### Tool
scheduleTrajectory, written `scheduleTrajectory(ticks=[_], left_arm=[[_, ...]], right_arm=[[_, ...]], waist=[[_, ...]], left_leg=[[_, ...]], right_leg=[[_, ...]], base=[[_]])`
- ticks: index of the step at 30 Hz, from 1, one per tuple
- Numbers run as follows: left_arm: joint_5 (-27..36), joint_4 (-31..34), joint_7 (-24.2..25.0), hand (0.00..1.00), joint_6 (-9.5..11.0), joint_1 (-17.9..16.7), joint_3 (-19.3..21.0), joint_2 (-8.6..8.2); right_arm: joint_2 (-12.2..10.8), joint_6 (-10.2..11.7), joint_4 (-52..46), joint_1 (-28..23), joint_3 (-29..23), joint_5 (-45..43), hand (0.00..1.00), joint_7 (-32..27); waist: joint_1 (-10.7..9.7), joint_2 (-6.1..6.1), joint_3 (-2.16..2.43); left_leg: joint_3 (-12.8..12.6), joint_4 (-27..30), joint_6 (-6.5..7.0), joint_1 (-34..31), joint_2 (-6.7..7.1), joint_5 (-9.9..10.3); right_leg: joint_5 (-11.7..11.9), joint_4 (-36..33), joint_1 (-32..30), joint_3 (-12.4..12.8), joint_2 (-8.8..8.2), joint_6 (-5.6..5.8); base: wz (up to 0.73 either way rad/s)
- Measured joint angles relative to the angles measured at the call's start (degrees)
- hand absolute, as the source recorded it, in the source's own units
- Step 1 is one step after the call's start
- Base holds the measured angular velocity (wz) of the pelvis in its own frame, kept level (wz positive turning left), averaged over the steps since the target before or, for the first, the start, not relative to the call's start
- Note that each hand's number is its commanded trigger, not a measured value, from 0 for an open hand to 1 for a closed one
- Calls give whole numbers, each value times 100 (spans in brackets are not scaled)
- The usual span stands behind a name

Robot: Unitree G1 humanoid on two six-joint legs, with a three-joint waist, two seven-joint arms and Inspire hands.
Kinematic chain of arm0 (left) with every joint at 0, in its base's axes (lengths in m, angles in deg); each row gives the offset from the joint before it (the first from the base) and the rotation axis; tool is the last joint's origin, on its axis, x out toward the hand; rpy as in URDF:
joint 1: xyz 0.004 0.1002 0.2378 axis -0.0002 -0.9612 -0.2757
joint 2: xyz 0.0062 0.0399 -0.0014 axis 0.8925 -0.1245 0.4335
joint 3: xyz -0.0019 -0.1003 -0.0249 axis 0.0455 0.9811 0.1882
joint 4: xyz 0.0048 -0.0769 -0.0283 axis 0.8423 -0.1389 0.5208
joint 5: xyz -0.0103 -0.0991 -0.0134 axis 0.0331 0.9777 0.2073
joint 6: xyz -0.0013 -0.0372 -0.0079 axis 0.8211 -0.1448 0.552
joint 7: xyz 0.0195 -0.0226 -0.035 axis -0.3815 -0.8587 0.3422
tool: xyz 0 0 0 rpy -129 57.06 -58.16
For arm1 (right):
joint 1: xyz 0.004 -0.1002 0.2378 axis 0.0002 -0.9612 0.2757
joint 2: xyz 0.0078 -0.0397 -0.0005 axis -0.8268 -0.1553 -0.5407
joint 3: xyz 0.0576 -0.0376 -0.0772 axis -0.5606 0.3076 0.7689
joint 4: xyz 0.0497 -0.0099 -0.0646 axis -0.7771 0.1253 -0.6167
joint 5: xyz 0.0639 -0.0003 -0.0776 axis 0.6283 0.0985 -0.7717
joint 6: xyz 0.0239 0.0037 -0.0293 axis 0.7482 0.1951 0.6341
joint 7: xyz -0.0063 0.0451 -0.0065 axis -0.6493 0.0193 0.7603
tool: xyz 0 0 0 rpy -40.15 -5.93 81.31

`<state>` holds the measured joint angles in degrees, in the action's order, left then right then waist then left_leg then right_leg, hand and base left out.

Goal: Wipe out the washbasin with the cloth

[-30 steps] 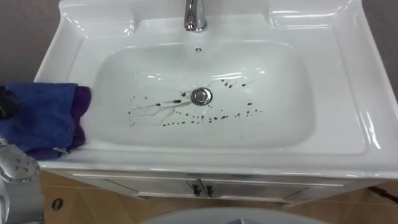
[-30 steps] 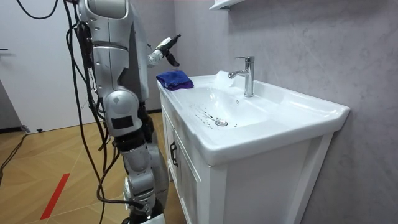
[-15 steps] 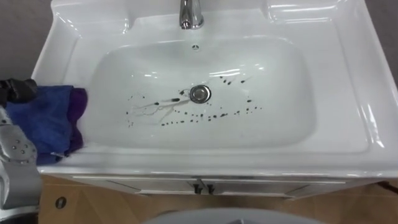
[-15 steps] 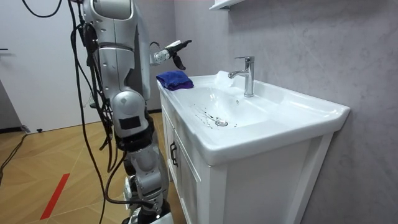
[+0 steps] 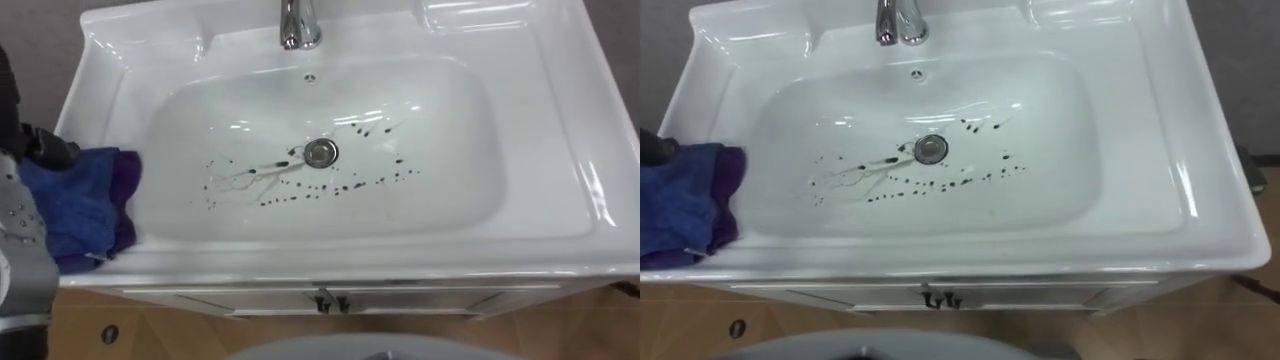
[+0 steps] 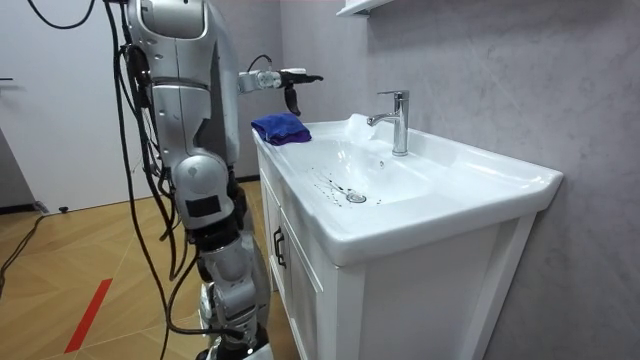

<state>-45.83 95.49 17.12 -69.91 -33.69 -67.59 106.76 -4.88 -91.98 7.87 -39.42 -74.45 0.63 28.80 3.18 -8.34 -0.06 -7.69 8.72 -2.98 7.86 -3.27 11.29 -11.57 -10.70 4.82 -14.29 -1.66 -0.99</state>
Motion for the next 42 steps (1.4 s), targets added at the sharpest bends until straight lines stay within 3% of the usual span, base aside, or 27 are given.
scheduleTrajectory(ticks=[4,6,10,12,15,28,32,37,41,42], left_arm=[[-4,0,593,0,-93,27,0,439],[-5,-1,962,0,-152,175,1,769],[-5,-9,1231,0,-195,425,1,1084],[6,-35,1431,0,-196,547,0,1320],[33,-112,1642,0,-201,694,0,1496],[85,-116,2457,0,-195,749,-3,1539],[83,-116,2702,0,-211,711,-96,1538],[81,-115,2901,0,-215,456,-171,1484],[83,-124,2914,0,-239,185,-175,1334],[82,-136,2911,0,-258,91,-176,1220]], right_arm=[[57,2,15,5,-2,-63,0,9],[125,1,-17,13,-58,-83,0,62],[241,9,-51,78,-113,-119,0,51],[288,19,-91,117,-110,-148,0,-12],[326,53,-105,126,-98,-194,0,-120],[393,199,-126,209,17,-195,0,-216],[392,187,-115,253,19,-192,0,-226],[391,177,-105,320,18,-193,0,-335],[385,159,-111,356,25,-158,0,-329],[385,156,-107,358,25,-107,0,-328]], waist=[[29,-85,-17],[62,-130,-27],[101,-175,-14],[158,-196,-9],[163,-210,0],[157,-186,-18],[139,-166,-43],[50,-123,-75],[36,-93,-87],[37,-88,-83]], left_leg=[[-10,3,0,40,1,0],[-13,4,0,18,0,0],[-14,36,0,-37,1,0],[-21,50,0,-77,-4,0],[-21,63,0,-126,-7,0],[1,63,0,-123,-15,0],[10,57,0,-126,-13,0],[23,57,0,-131,-11,0],[24,58,0,-122,-10,0],[23,59,0,-118,-9,0]], right_leg=[[2,0,9,10,1,-3],[2,-4,-4,12,-24,-3],[2,-22,-87,23,-23,-4],[5,-27,-94,26,-25,-9],[6,-22,-117,20,-24,-10],[7,9,-100,81,-14,-9],[7,8,-86,78,-15,-9],[7,8,-88,41,-16,-9],[7,2,-103,14,-21,-9],[7,0,-100,15,-22,-9]], base=[[0],[0],[-1],[-2],[0],[-1],[1],[4],[0],[0]])
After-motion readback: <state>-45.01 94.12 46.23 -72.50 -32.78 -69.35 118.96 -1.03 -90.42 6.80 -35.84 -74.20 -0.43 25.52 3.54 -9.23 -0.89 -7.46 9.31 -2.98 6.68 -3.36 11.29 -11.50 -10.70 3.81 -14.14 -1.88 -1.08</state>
